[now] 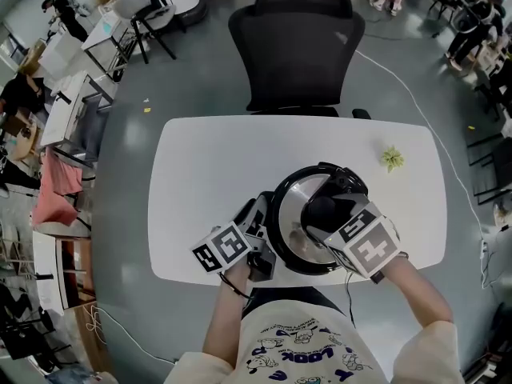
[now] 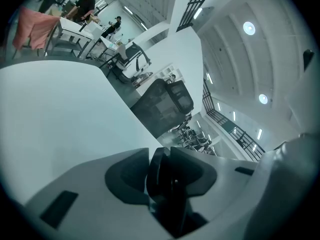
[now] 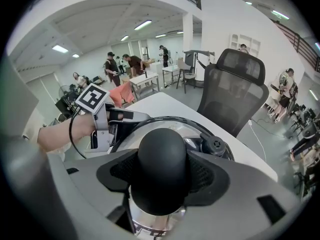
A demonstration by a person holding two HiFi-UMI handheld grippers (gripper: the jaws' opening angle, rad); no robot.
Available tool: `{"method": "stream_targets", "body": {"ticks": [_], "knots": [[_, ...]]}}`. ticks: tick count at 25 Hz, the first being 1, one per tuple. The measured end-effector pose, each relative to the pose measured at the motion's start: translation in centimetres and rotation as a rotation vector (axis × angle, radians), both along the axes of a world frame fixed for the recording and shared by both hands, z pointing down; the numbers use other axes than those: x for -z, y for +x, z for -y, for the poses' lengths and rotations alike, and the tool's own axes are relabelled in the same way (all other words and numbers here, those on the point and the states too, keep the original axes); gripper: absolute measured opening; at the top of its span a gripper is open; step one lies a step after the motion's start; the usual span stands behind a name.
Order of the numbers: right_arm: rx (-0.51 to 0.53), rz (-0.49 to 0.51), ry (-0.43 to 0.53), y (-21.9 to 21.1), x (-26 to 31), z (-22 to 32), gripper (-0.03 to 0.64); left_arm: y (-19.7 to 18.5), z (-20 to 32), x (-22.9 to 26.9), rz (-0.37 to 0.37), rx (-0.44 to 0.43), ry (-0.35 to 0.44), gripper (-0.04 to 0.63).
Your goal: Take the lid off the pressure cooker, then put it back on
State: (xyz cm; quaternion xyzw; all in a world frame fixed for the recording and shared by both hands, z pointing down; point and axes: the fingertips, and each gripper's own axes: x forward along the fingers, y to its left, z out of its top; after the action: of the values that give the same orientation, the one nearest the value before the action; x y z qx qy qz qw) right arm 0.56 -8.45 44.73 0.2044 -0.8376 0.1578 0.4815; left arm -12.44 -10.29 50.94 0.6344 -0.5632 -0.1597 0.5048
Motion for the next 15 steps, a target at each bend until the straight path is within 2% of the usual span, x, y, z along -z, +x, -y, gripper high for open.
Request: {"method": "stream_targets", "body": {"ticks": [1, 15], "knots": [[0.003, -0.004, 0.002, 0.06, -0.01, 0.04, 0.302, 0.1, -0.04, -0.06, -0.005, 0.0, 0.0, 0.132], [0.071, -0.014, -0.008, -0.12, 0.16, -0.15, 0.305, 0.07, 0.05, 0.04, -0.051, 0.002, 0.01, 0.12]]}}
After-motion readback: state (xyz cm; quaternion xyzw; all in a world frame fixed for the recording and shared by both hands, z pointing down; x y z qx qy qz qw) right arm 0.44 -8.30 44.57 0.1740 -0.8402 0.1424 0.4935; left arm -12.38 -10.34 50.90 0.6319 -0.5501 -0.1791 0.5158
